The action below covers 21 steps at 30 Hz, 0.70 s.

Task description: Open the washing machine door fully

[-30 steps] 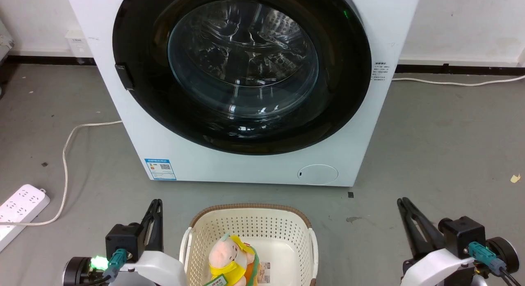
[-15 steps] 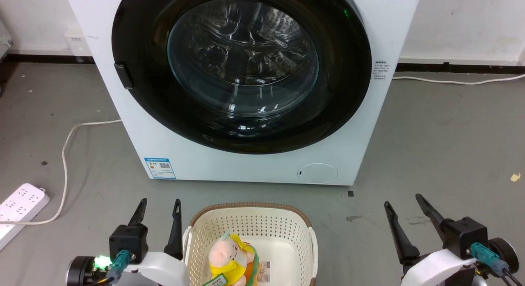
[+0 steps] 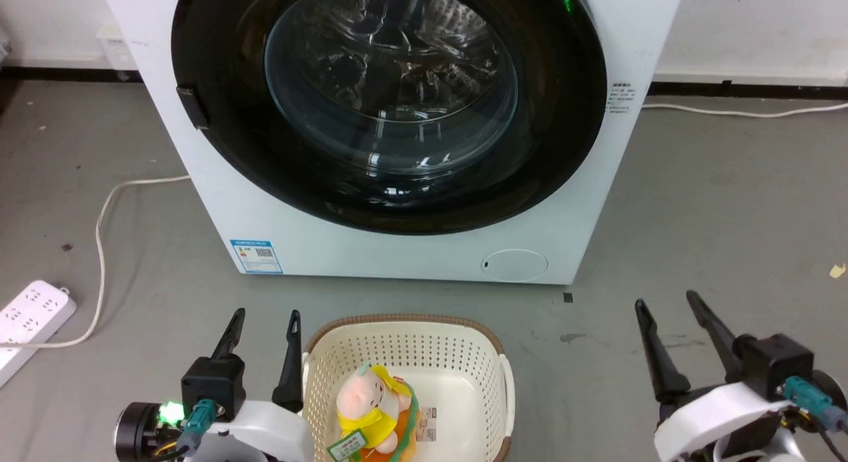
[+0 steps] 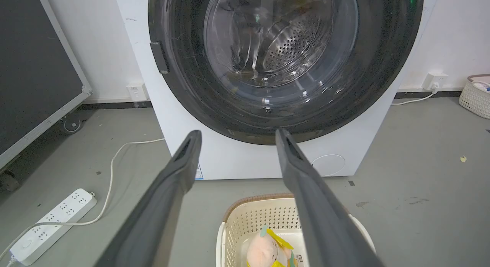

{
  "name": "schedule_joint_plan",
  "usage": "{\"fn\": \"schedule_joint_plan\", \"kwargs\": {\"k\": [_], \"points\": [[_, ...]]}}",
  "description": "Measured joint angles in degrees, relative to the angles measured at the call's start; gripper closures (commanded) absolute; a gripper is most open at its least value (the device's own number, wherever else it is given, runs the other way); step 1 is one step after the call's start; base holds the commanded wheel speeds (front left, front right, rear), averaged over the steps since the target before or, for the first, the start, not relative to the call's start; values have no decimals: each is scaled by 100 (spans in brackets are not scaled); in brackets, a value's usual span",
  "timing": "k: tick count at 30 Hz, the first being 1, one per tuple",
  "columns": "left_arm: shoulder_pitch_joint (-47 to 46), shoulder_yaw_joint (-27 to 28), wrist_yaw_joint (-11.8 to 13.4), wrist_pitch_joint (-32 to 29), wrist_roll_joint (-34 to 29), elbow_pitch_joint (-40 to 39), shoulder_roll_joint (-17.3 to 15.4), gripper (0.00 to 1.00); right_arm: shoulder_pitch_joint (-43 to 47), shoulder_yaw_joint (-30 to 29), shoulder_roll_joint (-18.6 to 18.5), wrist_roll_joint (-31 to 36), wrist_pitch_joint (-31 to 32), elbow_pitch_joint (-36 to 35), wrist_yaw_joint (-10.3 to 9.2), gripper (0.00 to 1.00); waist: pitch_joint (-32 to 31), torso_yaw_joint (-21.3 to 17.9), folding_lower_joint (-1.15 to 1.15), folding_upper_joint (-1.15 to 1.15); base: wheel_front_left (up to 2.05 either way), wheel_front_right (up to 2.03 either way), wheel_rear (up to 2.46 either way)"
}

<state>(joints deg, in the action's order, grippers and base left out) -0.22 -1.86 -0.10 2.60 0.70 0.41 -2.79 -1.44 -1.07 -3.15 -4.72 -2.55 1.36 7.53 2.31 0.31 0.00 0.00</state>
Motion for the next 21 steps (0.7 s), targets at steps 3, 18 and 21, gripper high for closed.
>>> {"fn": "schedule_joint_plan", "kwargs": {"k": [3, 18, 21], "points": [[-13, -38, 1, 31, 1, -4, 0, 0, -120, -40, 0, -114, -15, 27, 0, 0, 74, 18, 0, 0, 0, 0, 0], [-316, -221, 52, 208, 109, -62, 0, 0, -1183, -315, -107, -953, 205, 197, -1, 0, 567, 175, 0, 0, 0, 0, 0], [-382, -271, 69, 252, 126, -85, 0, 0, -1463, -381, -163, -1069, 259, 255, -1, 0, 669, 217, 0, 0, 0, 0, 0]]}}
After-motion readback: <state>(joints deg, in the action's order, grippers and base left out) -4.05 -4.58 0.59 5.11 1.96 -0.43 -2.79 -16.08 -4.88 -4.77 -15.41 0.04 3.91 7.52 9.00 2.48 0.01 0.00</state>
